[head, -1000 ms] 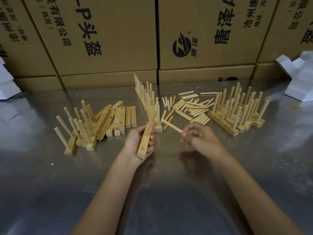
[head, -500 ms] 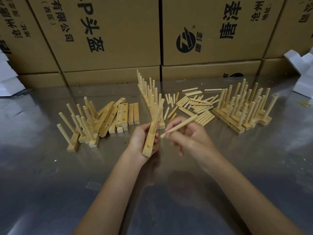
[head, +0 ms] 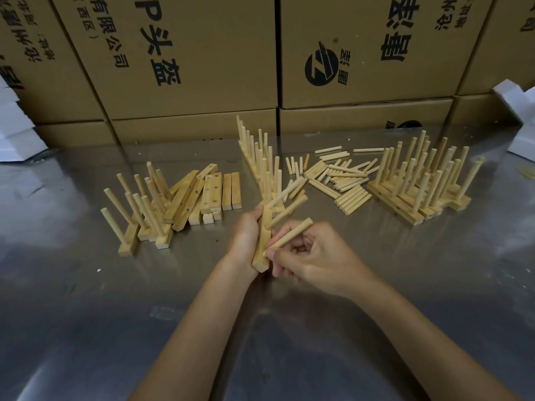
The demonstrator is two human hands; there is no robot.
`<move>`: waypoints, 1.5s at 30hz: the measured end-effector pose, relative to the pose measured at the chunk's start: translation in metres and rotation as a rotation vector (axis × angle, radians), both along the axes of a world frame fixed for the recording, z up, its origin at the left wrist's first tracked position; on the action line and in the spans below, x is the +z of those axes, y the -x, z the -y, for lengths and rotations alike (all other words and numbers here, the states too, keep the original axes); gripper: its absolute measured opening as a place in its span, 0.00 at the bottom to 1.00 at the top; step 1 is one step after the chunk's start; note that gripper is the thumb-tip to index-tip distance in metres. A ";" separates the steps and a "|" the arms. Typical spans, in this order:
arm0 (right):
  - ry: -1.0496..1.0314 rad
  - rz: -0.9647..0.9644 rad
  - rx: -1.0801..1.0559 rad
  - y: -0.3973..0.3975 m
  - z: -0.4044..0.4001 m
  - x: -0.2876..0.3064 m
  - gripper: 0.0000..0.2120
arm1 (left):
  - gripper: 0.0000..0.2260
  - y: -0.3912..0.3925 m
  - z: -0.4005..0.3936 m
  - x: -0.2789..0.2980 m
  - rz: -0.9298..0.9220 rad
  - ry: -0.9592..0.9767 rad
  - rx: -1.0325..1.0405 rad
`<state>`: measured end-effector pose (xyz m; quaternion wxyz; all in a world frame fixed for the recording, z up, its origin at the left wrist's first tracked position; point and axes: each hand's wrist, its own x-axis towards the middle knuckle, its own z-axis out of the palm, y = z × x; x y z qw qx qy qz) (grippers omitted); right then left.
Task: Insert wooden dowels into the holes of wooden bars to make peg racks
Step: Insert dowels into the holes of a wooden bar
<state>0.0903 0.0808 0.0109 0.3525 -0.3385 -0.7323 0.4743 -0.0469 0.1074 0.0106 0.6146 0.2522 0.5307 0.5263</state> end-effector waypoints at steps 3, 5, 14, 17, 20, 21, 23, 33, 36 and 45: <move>0.044 -0.039 -0.037 0.002 -0.001 -0.003 0.04 | 0.16 0.000 -0.003 -0.004 -0.027 0.005 0.014; 0.059 -0.061 -0.064 0.004 0.000 -0.006 0.03 | 0.18 -0.001 -0.004 -0.006 -0.020 0.024 0.019; -0.065 -0.092 -0.277 0.022 0.007 -0.022 0.05 | 0.16 -0.002 -0.010 -0.012 0.045 0.055 0.178; -0.075 -0.114 -0.304 0.024 0.007 -0.026 0.06 | 0.16 -0.002 -0.010 -0.014 0.041 0.046 0.233; -0.099 -0.141 -0.295 0.026 0.005 -0.027 0.02 | 0.16 -0.002 -0.011 -0.013 0.035 0.001 0.308; -0.112 -0.133 -0.285 0.026 0.005 -0.027 0.02 | 0.16 -0.002 -0.010 -0.012 0.049 -0.010 0.317; -0.121 -0.089 -0.228 0.022 0.003 -0.021 0.04 | 0.17 -0.003 -0.008 -0.009 0.080 -0.019 0.301; -0.089 0.229 0.041 -0.010 -0.008 0.000 0.12 | 0.16 -0.009 0.003 -0.008 -0.101 -0.055 0.007; -0.107 0.295 0.040 -0.020 -0.012 0.004 0.12 | 0.15 -0.005 0.000 -0.006 -0.218 -0.075 -0.096; -0.101 0.463 0.010 -0.029 -0.023 -0.006 0.13 | 0.13 0.014 -0.010 -0.010 -0.730 -0.075 -0.088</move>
